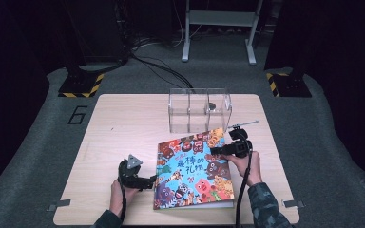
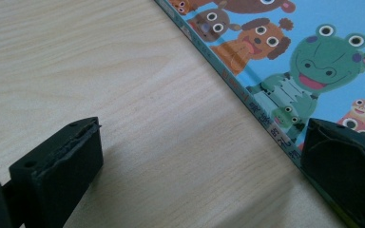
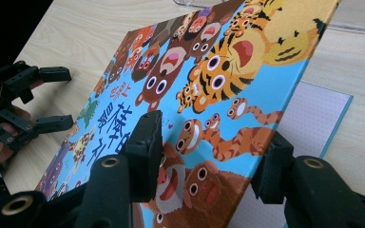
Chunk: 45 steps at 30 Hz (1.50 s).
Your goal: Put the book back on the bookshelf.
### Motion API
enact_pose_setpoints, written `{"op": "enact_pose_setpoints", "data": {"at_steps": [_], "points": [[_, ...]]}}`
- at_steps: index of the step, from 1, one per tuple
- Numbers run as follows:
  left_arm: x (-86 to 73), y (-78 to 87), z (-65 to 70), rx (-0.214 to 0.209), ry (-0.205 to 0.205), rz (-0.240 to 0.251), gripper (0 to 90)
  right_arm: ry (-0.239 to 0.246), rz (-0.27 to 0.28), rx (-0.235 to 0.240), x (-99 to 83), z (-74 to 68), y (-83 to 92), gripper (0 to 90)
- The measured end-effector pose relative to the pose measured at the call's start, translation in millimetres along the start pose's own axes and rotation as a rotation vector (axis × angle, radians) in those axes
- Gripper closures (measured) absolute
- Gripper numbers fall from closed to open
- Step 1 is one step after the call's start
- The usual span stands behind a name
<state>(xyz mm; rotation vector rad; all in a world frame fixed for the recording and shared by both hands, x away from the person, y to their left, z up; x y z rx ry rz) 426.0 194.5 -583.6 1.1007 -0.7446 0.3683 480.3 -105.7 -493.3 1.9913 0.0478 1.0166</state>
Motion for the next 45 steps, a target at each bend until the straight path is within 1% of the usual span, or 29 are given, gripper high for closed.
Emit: {"op": "enact_pose_setpoints", "data": {"at_steps": [1,5,6,10,11,12,13,14,15,16,17,18,20,21,22,24,25,27,28,32,34,35,37,39,41,42,43,44,45], "points": [[0.0,-0.1,0.0,-0.002,0.001,0.0,0.1,0.001,-0.004,0.001,0.8,-1.2,0.3,50.5],[-0.2,-0.5,-0.1,0.004,-0.003,0.002,0.2,0.042,-0.021,-0.013,4.8,-2.8,-0.2,47.1],[-0.3,-0.6,0.1,0.004,-0.004,0.003,0.3,0.048,-0.026,-0.008,6.1,-2.4,-0.8,45.8],[-1.4,-0.4,-0.2,0.017,-0.026,-0.007,0.5,0.041,-0.035,0.011,14.2,-0.9,-3.1,44.0],[-1.9,0.1,-1.2,0.025,-0.04,-0.013,0.5,0.036,-0.035,0.017,16.9,-0.2,-4.0,44.1],[-2.0,0.1,-1.2,0.025,-0.042,-0.014,0.5,0.042,-0.039,0.025,19.6,0.4,-5.3,43.7],[-2.5,0.9,-2.3,0.028,-0.059,-0.027,0.5,0.041,-0.044,0.034,21.0,0.3,-6.5,43.3],[-2.7,1.2,-2.3,0.03,-0.059,-0.032,0.5,0.046,-0.035,0.04,23.3,1.2,-8.0,43.5],[-2.2,0.2,-1.3,0.027,-0.045,-0.019,0.5,0.043,-0.044,0.042,24.4,1.3,-8.9,43.5],[-2.6,0.9,-2.1,0.029,-0.057,-0.03,0.5,0.048,-0.049,0.045,26.2,3.1,-10.4,43.2],[-2.5,0.7,-1.8,0.027,-0.054,-0.027,0.5,0.034,-0.049,0.05,27.7,3.5,-11.2,43.2],[-2.8,1.2,-2.4,0.029,-0.062,-0.033,0.5,0.041,-0.047,0.049,28.9,5.0,-12.3,43.2],[-2.6,0.7,-1.5,0.024,-0.051,-0.028,0.5,0.037,-0.055,0.049,31.4,6.7,-14.7,43.5],[-2.9,1.4,-2.4,0.027,-0.063,-0.037,0.5,0.036,-0.057,0.049,31.8,7.1,-15.2,43.6],[-3.2,1.9,-2.2,0.021,-0.064,-0.044,0.6,0.039,-0.055,0.056,32.7,7.9,-16.8,44.0],[-2.7,1.0,-2.3,0.025,-0.063,-0.032,0.6,0.042,-0.057,0.05,33.4,9.6,-18.7,46.4],[-3.0,1.5,-2.3,0.021,-0.065,-0.04,0.6,0.043,-0.059,0.049,33.6,10.3,-19.5,49.2],[-3.1,1.5,-2.2,0.021,-0.065,-0.04,0.6,0.036,-0.059,0.046,33.6,11.5,-19.4,50.4],[-2.6,0.8,-2.2,0.026,-0.062,-0.028,0.7,0.036,-0.055,0.054,33.5,11.6,-19.0,51.5],[-2.6,0.8,-2.2,0.025,-0.062,-0.029,0.7,0.044,-0.03,0.07,34.2,10.8,-17.5,54.5],[-2.6,0.8,-2.2,0.024,-0.061,-0.028,0.7,0.046,-0.019,0.096,34.7,9.6,-16.4,56.8],[-2.7,0.9,-2.1,0.023,-0.061,-0.029,0.7,0.045,-0.017,0.101,34.9,9.1,-16.2,57.1],[-2.7,0.9,-2.3,0.023,-0.063,-0.029,0.8,0.054,-0.009,0.1,34.8,10.0,-16.4,58.0],[-2.7,0.9,-2.2,0.022,-0.062,-0.028,0.8,0.043,-0.006,0.113,34.5,9.2,-16.0,58.6],[-2.8,0.7,-1.5,0.02,-0.058,-0.029,1.0,0.054,0.008,0.118,34.1,8.8,-15.4,59.0],[-3.5,1.6,-1.4,0.019,-0.059,-0.042,1.1,0.057,0.012,0.117,34.2,8.5,-15.5,59.0],[-2.7,1.3,-2.9,0.025,-0.085,-0.038,1.0,0.058,0.012,0.121,33.9,7.5,-14.5,59.1],[-2.8,1.2,-2.7,0.027,-0.084,-0.038,1.1,0.071,0.021,0.116,34.0,7.7,-14.1,59.3],[-2.2,0.2,-1.8,0.027,-0.073,-0.025,1.1,0.074,0.022,0.118,34.3,6.6,-13.3,59.5]]}}
Point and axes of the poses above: each handheld gripper's, and its own axes: y roughly backward along the jaws, x roughly out of its top, z roughly to its right, the point moved 8 cm from there along -y, roughly forward along the jaws, and after that the axes turned 14 degrees about y, right-handed, at the moved point
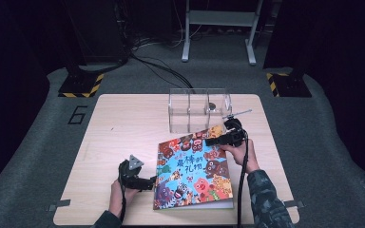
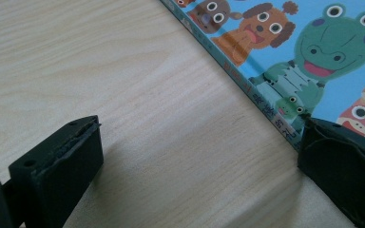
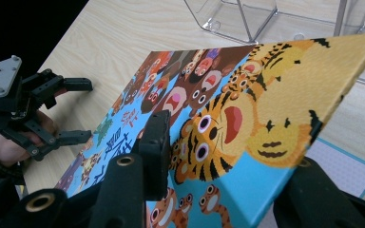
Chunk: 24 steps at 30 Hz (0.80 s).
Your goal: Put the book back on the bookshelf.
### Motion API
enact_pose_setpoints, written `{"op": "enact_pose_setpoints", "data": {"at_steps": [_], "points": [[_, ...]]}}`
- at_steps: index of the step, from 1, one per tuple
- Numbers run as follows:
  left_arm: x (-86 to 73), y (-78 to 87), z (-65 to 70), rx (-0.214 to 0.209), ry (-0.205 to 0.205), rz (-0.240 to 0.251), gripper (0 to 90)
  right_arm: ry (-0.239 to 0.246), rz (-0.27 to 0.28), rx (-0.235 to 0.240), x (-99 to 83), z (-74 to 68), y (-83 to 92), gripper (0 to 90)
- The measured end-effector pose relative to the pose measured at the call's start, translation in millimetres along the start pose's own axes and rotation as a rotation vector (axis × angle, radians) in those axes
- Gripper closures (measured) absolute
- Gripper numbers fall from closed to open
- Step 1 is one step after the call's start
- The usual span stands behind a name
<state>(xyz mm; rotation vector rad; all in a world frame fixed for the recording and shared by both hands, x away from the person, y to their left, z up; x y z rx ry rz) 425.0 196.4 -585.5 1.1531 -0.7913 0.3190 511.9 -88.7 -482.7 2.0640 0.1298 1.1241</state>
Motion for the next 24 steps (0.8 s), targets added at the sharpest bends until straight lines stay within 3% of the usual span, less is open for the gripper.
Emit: {"op": "enact_pose_setpoints", "data": {"at_steps": [4,5,7,9,10,13,24], "points": [[0.0,-0.1,0.2,0.001,0.002,0.002,1.0,0.039,0.013,-0.006,3.3,-3.1,1.8,60.3],[-0.6,0.8,-0.9,0.001,-0.014,-0.011,1.1,0.042,0.012,-0.003,3.8,-3.9,2.2,60.2],[0.1,-0.5,0.6,0.002,0.008,0.006,1.1,0.047,0.013,-0.007,4.2,-5.2,2.8,60.2],[-0.2,-0.2,0.3,0.004,-0.003,-0.001,1.1,0.057,0.014,-0.013,4.1,-5.8,3.5,60.2],[-0.4,-0.8,1.4,0.006,0.011,0.005,1.1,0.063,0.017,-0.017,4.1,-6.5,4.0,60.2],[-0.8,0.1,-0.2,0.011,-0.023,-0.01,1.1,0.073,0.022,-0.027,2.8,-7.5,5.3,60.1],[-0.8,0.2,-0.2,0.01,-0.024,-0.01,1.1,0.118,0.034,-0.038,1.3,-10.1,7.4,59.7]]}}
Point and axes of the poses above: each handheld gripper's, and its own axes: y roughly backward along the jaws, x roughly out of its top, z roughly to its right, the point moved 8 cm from there along -y, roughly forward along the jaws, and after that the axes turned 14 degrees about y, right-handed, at the moved point
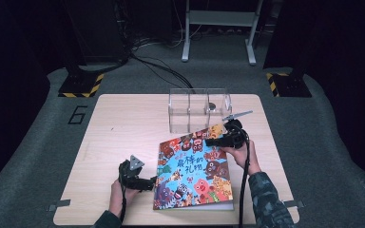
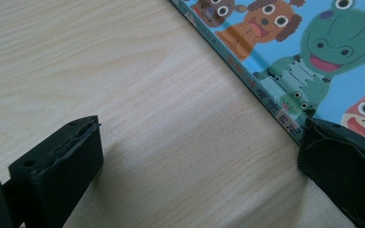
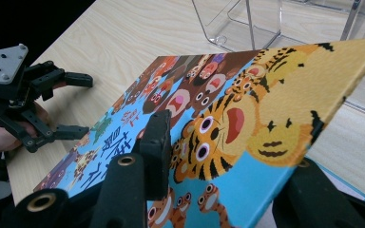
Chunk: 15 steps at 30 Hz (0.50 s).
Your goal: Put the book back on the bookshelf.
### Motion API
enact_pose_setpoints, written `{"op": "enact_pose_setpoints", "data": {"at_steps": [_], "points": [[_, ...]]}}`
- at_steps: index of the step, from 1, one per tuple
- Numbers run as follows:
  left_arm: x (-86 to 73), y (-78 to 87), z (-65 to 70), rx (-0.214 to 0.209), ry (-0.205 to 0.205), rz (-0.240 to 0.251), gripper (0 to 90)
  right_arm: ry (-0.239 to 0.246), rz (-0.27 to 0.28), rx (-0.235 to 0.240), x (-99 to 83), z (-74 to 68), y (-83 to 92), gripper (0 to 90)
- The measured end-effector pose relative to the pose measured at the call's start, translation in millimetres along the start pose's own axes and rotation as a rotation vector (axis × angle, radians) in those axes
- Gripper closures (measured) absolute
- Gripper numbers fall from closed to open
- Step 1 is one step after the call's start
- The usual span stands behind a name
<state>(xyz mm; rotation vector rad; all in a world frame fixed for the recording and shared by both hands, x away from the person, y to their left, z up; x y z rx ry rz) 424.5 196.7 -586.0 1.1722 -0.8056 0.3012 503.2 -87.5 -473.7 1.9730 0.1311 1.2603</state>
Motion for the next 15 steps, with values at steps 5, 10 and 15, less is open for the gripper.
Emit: {"op": "enact_pose_setpoints", "data": {"at_steps": [5,10,15], "points": [[-0.8,1.3,0.1,-0.021,0.004,-0.014,1.1,0.025,0.011,-0.011,1.2,-0.8,0.5,59.6],[0.4,1.4,-0.1,-0.048,0.05,0.016,1.2,0.052,0.016,-0.006,4.6,-3.9,0.9,59.6],[1.0,2.3,-1.9,-0.063,0.049,0.021,1.0,0.075,0.015,0.0,7.4,-5.3,-0.3,59.5]]}}
Point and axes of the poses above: each handheld gripper's, and its own axes: y roughly backward along the jaws, x roughly out of its top, z roughly to its right, the point moved 8 cm from there along -y, roughly forward along the jaws, and after that the axes turned 14 degrees about y, right-handed, at the moved point
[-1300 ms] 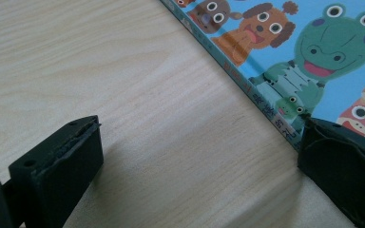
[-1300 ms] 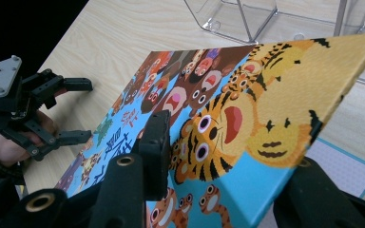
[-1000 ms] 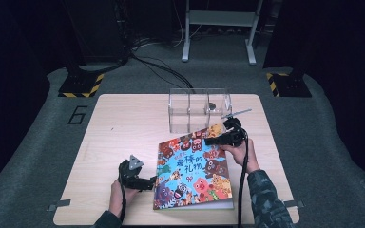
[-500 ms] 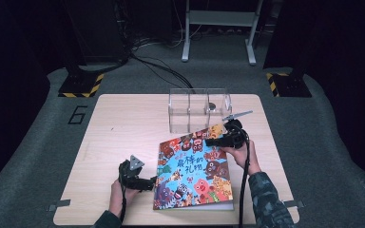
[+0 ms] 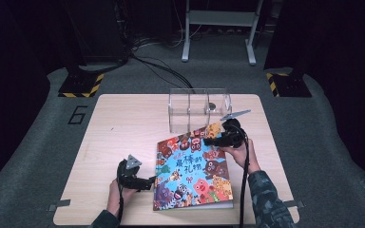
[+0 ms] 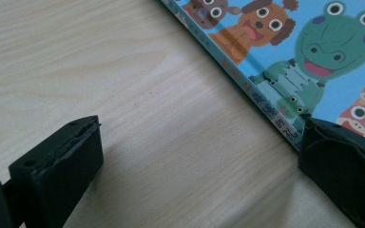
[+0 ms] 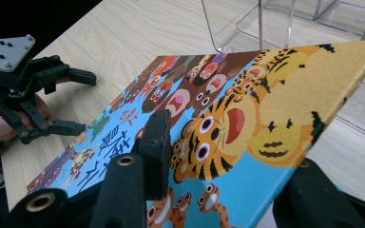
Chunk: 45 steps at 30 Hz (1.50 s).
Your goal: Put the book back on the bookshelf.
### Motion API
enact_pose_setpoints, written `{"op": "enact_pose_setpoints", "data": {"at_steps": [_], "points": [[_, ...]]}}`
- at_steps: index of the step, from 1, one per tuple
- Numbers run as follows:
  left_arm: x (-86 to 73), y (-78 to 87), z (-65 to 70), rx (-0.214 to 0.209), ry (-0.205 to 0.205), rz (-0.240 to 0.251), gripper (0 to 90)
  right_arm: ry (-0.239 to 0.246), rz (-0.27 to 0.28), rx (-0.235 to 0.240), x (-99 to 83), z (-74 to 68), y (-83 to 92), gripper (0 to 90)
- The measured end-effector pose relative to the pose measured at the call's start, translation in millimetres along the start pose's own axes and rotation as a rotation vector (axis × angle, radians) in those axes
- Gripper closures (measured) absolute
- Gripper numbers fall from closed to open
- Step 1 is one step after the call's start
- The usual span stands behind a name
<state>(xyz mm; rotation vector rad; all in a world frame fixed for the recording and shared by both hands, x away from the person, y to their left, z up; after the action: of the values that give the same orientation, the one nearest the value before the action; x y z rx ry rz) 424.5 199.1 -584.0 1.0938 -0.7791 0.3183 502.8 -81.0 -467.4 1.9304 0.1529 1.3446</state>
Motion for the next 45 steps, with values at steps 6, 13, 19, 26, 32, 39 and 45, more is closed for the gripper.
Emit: {"op": "enact_pose_setpoints", "data": {"at_steps": [6,13,19,26,32,39,45], "points": [[0.5,1.8,-2.4,-0.028,0.046,0.015,0.3,0.049,0.021,0.007,3.5,-2.3,0.0,59.3],[1.0,6.1,-5.1,-0.054,0.079,0.007,0.2,0.111,0.06,0.003,8.9,-7.2,1.7,59.0],[6.8,12.2,0.5,-0.091,0.091,0.007,0.0,0.137,0.086,0.003,10.8,-8.4,2.0,58.9],[14.9,15.2,10.7,-0.135,0.113,0.012,0.0,0.164,0.11,0.002,13.3,-9.6,0.8,58.6],[19.1,14.3,18.9,-0.165,0.117,0.002,0.0,0.174,0.123,0.004,15.0,-11.8,0.5,58.5],[27.9,10.0,27.8,-0.195,0.126,-0.005,0.0,0.191,0.139,0.002,18.3,-14.8,0.8,58.4],[31.9,7.3,30.8,-0.205,0.134,-0.015,0.0,0.204,0.15,-0.001,20.1,-16.6,0.0,58.3]]}}
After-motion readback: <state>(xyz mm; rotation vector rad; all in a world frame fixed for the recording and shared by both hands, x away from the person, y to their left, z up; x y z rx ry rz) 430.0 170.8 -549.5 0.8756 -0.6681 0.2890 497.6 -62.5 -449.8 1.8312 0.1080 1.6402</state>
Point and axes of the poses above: each handheld gripper's, and its own axes: y roughly backward along the jaws, x roughly out of its top, z roughly to its right, the point moved 8 cm from there along -y, roughly forward along the jaws, and after that the axes turned 14 degrees about y, right-handed, at the moved point
